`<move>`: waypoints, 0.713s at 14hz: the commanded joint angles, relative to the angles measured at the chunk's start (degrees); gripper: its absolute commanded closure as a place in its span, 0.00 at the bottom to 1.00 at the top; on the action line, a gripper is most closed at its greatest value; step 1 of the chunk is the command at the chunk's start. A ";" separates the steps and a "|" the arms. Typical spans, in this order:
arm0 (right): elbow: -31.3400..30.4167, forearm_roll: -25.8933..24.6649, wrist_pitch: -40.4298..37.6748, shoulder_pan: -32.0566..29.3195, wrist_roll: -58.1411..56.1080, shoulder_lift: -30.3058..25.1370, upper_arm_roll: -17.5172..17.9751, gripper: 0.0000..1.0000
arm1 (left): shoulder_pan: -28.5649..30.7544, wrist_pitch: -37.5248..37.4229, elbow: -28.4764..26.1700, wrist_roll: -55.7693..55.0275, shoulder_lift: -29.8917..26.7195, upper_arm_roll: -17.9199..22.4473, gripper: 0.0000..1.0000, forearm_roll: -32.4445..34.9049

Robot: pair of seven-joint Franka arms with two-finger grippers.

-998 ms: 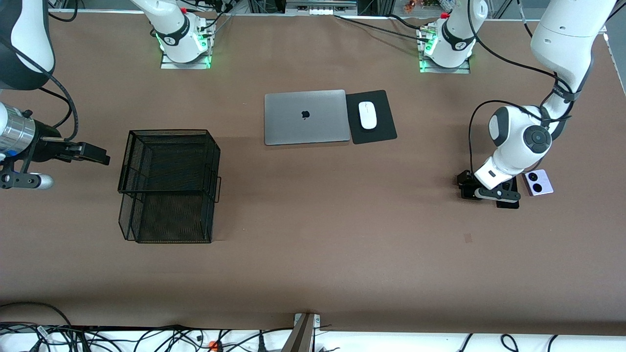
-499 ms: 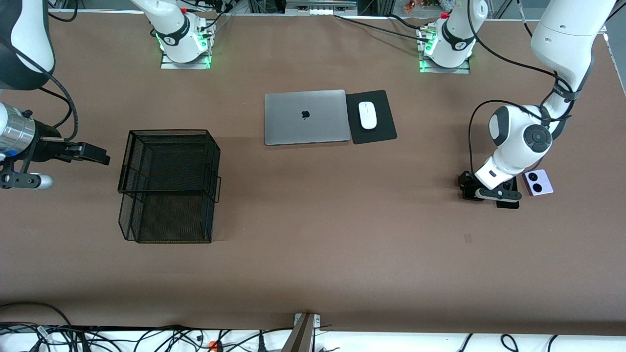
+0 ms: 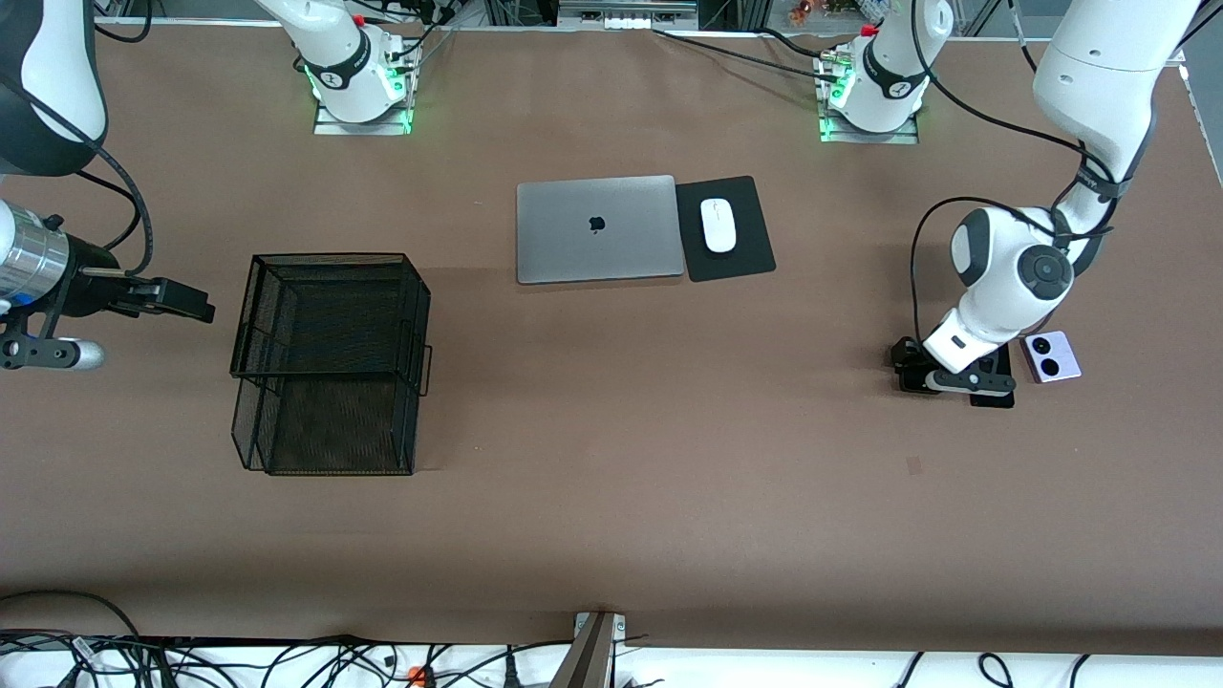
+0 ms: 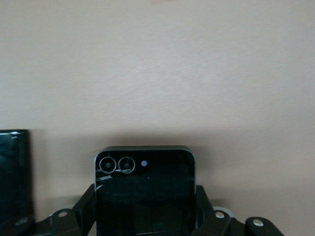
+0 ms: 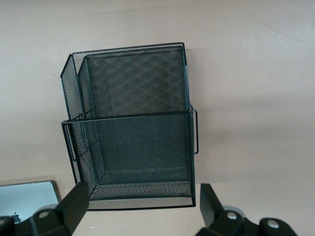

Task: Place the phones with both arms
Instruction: 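Carry the black flip phone toward the laptop with the left gripper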

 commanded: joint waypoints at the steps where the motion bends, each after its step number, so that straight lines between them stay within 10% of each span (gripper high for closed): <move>1: 0.72 0.06 -0.79 -0.18 0.32 -0.14 0.11 0.00 | -4.44 -5.57 5.03 -6.09 1.13 -0.11 1.00 1.11; 10: 0.72 0.06 -0.61 -0.09 0.41 -0.14 0.11 0.00 | -23.68 -25.98 28.94 -35.18 8.23 -0.11 1.00 1.02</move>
